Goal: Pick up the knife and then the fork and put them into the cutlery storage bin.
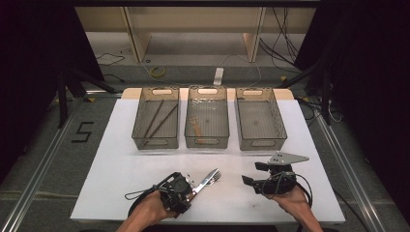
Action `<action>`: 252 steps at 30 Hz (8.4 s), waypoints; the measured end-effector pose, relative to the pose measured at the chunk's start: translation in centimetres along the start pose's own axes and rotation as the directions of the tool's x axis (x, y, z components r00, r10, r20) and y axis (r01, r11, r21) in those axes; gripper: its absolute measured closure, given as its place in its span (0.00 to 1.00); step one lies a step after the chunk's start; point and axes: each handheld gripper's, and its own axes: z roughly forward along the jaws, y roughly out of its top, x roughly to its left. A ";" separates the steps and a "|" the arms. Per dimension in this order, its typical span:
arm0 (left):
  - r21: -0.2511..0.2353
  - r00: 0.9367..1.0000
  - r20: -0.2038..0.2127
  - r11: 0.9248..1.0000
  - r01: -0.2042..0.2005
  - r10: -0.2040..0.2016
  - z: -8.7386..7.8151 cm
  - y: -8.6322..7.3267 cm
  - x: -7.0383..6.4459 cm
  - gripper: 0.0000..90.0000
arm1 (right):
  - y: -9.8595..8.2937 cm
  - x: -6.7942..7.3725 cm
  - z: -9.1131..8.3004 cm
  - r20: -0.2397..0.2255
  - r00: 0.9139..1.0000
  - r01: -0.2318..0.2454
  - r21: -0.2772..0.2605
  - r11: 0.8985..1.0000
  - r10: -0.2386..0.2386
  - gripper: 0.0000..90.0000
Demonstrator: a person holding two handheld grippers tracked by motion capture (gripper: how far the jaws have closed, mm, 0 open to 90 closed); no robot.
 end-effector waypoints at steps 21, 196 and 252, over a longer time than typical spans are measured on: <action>-0.013 0.997 0.019 0.998 0.069 -0.069 -0.1 -0.1 0.7 0.83 | 0.1 0.0 0.0 -0.003 1.000 -0.001 0.002 1.000 0.001 0.31; -0.526 0.993 0.024 0.843 0.112 -0.116 -5.4 -2.7 5.7 0.17 | 16.8 -10.9 6.1 0.245 0.961 -0.140 0.025 0.990 0.130 0.86; -0.463 0.994 0.020 0.880 0.108 -0.112 -5.1 -2.6 6.1 0.18 | 15.6 -7.6 6.0 0.133 0.991 -0.037 0.090 0.995 0.025 0.38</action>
